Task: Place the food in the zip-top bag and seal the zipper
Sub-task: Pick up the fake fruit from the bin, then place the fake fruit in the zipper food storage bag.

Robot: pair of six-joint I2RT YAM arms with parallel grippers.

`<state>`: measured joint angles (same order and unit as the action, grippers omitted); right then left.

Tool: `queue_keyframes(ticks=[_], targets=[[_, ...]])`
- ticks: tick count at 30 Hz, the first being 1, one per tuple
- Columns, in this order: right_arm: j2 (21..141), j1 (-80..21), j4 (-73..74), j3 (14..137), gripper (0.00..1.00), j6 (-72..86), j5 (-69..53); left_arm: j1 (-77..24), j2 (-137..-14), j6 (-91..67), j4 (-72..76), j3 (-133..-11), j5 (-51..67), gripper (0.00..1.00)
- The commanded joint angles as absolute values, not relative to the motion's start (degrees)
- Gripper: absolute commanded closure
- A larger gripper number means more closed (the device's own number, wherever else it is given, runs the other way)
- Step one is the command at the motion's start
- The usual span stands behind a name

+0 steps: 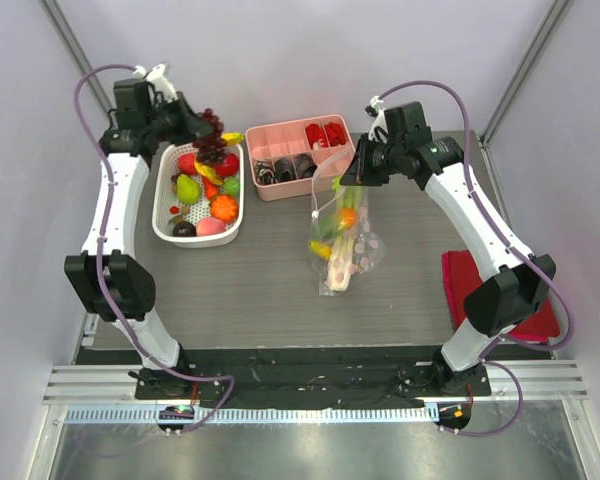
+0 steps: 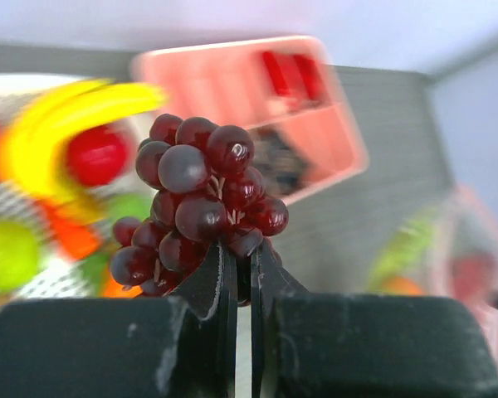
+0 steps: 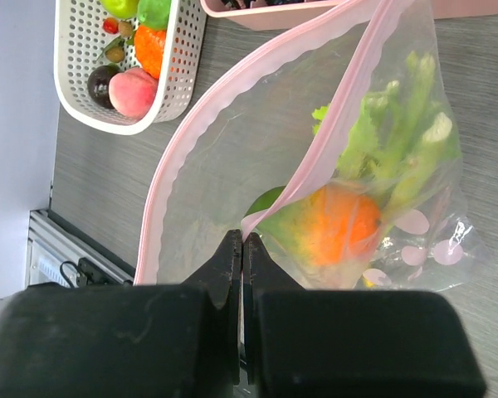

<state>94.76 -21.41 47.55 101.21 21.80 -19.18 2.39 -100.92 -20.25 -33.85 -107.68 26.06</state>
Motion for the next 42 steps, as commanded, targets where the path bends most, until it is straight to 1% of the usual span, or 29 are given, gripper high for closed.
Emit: queue_keyframes(ticks=[1, 9, 12, 14, 19, 24, 26, 28, 31, 32, 33, 34, 36, 37, 38, 39, 40, 42], targets=[[91.4, -22.3, 45.1, 101.1, 0.99, 22.4, -21.4, -4.9, -95.3, -27.0, -26.8, -112.1, 33.9, 1.00], [89.3, -25.1, 44.1, 100.7, 0.99, 21.3, -21.5, -17.3, -94.1, -38.3, -19.4, -111.9, 37.9, 1.00], [88.7, -25.2, 44.3, 100.8, 0.99, 20.7, -21.1, -19.9, -94.7, -40.7, -18.2, -110.4, 38.4, 1.00], [88.2, -25.2, 44.5, 100.9, 0.99, 20.1, -20.8, -21.7, -94.4, -41.1, -17.8, -106.9, 39.2, 1.00], [86.8, -25.2, 44.6, 100.3, 0.99, 18.9, -21.1, -23.1, -92.2, -38.8, -17.3, -96.8, 39.6, 1.00], [86.2, -25.3, 44.4, 99.6, 0.99, 18.2, -21.4, -25.2, -91.5, -33.6, -21.3, -94.1, 42.3, 1.00], [86.1, -25.2, 44.3, 99.5, 0.99, 17.8, -21.7, -26.6, -91.3, -27.1, -26.3, -94.9, 43.3, 0.99], [85.9, -25.2, 43.9, 99.3, 0.99, 17.1, -22.2, -28.7, -91.5, -20.4, -32.3, -96.6, 43.9, 0.93], [85.3, -25.3, 43.2, 98.7, 0.99, 16.3, -23.6, -29.4, -91.8, -17.7, -36.3, -98.3, 44.6, 0.61], [85.1, -25.3, 43.0, 98.5, 0.99, 15.6, -23.9, -29.4, -92.1, -16.0, -39.7, -99.0, 44.6, 0.44], [84.7, -25.2, 42.7, 98.4, 0.99, 15.4, -24.0, -29.1, -92.6, -15.1, -41.4, -100.2, 44.6, 0.39], [84.6, -25.2, 42.7, 98.0, 0.99, 15.1, -24.1, -27.8, -93.2, -14.7, -43.0, -102.3, 44.4, 0.36], [84.2, -25.2, 42.3, 97.6, 0.99, 14.9, -24.3, -25.2, -93.2, -16.6, -42.4, -103.2, 45.3, 0.28], [83.9, -25.2, 42.3, 97.1, 0.99, 14.8, -24.3, -21.2, -92.3, -17.8, -40.8, -102.4, 46.8, 0.23], [83.8, -25.3, 42.2, 96.9, 0.99, 14.9, -24.3, -19.0, -91.5, -19.1, -34.9, -101.4, 47.9, 0.14], [83.8, -25.3, 42.2, 96.8, 0.99, 14.5, -24.3, -14.6, -90.6, -21.8, -31.9, -100.0, 47.8, 0.09], [83.7, -25.2, 42.1, 96.5, 0.99, 14.2, -24.3, -12.6, -89.7, -22.4, -29.7, -97.6, 43.9, 0.02], [83.5, -25.3, 42.0, 96.3, 0.99, 14.0, -24.1, -8.3, -88.5, -21.3, -28.2, -96.0, 38.2, 0.02]])
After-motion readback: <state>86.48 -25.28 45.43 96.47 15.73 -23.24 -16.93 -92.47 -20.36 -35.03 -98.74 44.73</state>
